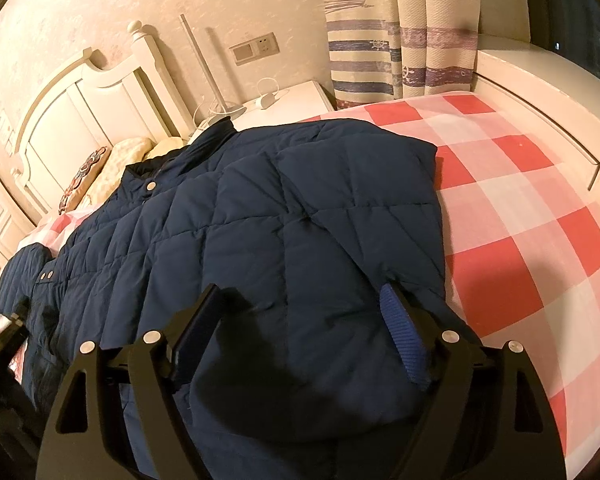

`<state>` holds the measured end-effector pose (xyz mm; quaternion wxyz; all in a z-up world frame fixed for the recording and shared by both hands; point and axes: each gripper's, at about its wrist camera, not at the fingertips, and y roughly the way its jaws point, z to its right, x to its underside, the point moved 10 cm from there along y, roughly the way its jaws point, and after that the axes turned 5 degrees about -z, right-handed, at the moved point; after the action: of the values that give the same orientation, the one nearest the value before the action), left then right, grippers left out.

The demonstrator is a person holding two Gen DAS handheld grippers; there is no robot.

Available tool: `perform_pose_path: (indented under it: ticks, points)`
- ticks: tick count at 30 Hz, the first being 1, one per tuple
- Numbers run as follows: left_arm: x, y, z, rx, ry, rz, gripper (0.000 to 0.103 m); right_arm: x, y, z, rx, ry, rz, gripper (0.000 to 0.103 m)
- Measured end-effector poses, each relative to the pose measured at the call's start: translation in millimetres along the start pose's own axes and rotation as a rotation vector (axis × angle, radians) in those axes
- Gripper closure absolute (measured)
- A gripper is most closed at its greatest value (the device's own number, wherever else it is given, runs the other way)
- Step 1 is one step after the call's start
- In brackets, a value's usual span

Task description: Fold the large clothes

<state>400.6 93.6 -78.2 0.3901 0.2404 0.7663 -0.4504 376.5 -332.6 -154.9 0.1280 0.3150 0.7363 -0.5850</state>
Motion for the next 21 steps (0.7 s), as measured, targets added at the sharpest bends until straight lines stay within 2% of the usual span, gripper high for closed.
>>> perform_pose_path:
  ticks: [1, 3, 4, 6, 10, 15, 18, 20, 21]
  points:
    - [-6.3, 3.8, -21.7, -0.038, -0.048, -0.003, 0.002, 0.1, 0.5, -0.1, -0.001, 0.000, -0.002, 0.024]
    - [-11.2, 17.4, -52.5, -0.035, -0.134, -0.042, 0.002, 0.1, 0.8, -0.1, -0.001, 0.000, -0.003, 0.024]
    - [-9.4, 32.9, -71.7, 0.012, -0.200, -0.101, 0.002, 0.0, 0.9, -0.1, -0.003, 0.000, -0.003, 0.024]
    - [-2.8, 56.3, -96.7, 0.073, -0.270, -0.190, 0.002, 0.0, 0.9, -0.8, -0.005, 0.003, -0.002, 0.024]
    - [10.1, 91.3, -142.0, 0.179, -0.374, -0.298, 0.002, 0.2, 1.5, -0.4, -0.008, 0.002, -0.001, 0.024]
    - [14.5, 147.7, -209.0, 0.220, -0.483, -0.358, 0.004, 0.1, 1.6, -0.2, -0.010, 0.001, -0.002, 0.023]
    - [21.1, 192.4, -259.4, 0.264, -0.660, -0.416, 0.005, 0.0, 1.5, -0.2, -0.009, 0.001, -0.002, 0.023]
    - [20.2, 212.1, -281.9, 0.306, -0.758, -0.418, 0.006, 0.1, 1.8, -0.4, -0.008, 0.000, -0.003, 0.023]
    - [19.4, 217.4, -288.2, 0.313, -0.775, -0.415, 0.007, -0.1, 1.8, -0.1, -0.007, -0.001, -0.004, 0.023]
